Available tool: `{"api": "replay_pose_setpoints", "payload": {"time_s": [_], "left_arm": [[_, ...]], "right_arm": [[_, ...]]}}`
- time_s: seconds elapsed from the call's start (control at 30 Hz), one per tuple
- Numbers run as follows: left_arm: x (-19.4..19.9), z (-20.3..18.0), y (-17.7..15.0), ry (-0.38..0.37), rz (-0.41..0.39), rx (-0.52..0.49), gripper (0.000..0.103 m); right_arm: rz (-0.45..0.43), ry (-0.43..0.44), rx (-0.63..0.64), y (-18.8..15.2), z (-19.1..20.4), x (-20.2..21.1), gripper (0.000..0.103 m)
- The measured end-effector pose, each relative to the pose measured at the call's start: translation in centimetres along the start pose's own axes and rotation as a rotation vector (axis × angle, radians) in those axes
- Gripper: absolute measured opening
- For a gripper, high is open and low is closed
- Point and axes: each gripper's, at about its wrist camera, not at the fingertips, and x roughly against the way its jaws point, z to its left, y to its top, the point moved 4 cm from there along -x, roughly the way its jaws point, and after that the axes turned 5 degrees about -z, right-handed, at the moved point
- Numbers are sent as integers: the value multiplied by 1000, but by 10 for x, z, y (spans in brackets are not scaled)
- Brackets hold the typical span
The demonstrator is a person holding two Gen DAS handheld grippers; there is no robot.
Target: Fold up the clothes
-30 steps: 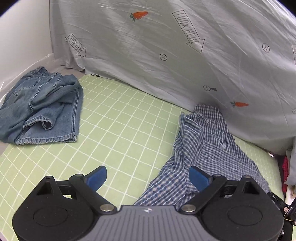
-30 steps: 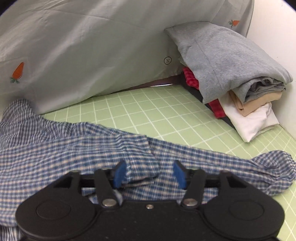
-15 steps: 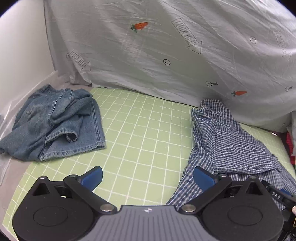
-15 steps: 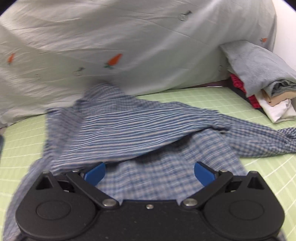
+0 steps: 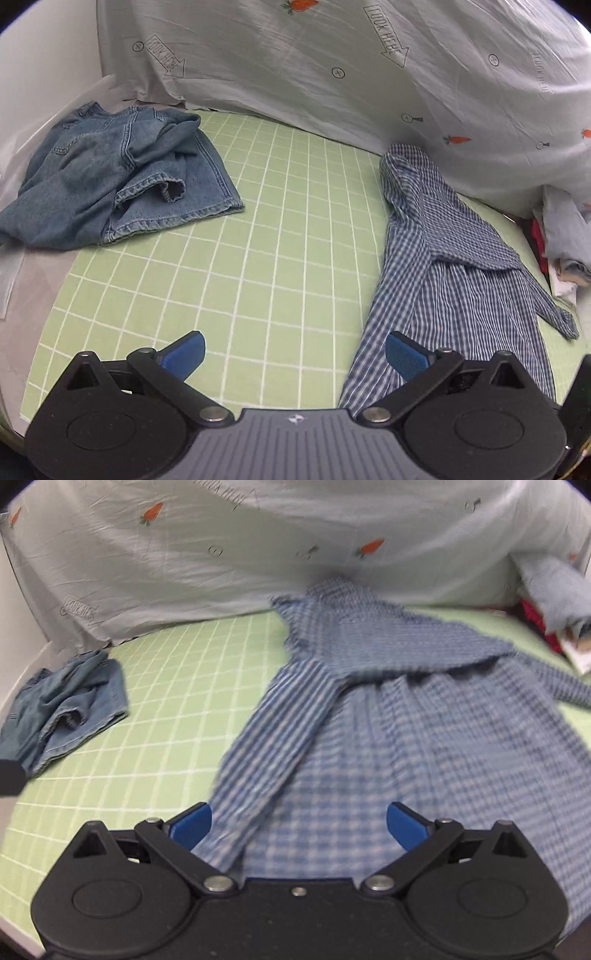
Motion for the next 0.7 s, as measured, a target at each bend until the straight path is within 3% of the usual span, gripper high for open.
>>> {"api": "replay_pose_setpoints", "payload": {"time_s": [0.07,0.23,0.4,0.43,0.53,0.7], "left_arm": [[4,8,-4,-12,14,-19,102],[11,23,-10,-6,36,-54,102],[15,35,-12,10,50,-57,102],[15,36,-12,17,54,-56,102],[11,39,-13,37,74,-46,102],[6,26,-16,35,91,-43,102]], "right_arm": [[16,28,-37,-8,13,-1,95],[94,64,-91,-30,32,-14,59],[150,111,-140,-45,35,-19,38],[153,133,-139,-47,36,-18,27],[154,182,-124,-48,35,-15,10],[119,230,-124,-35,14,6,6]]}}
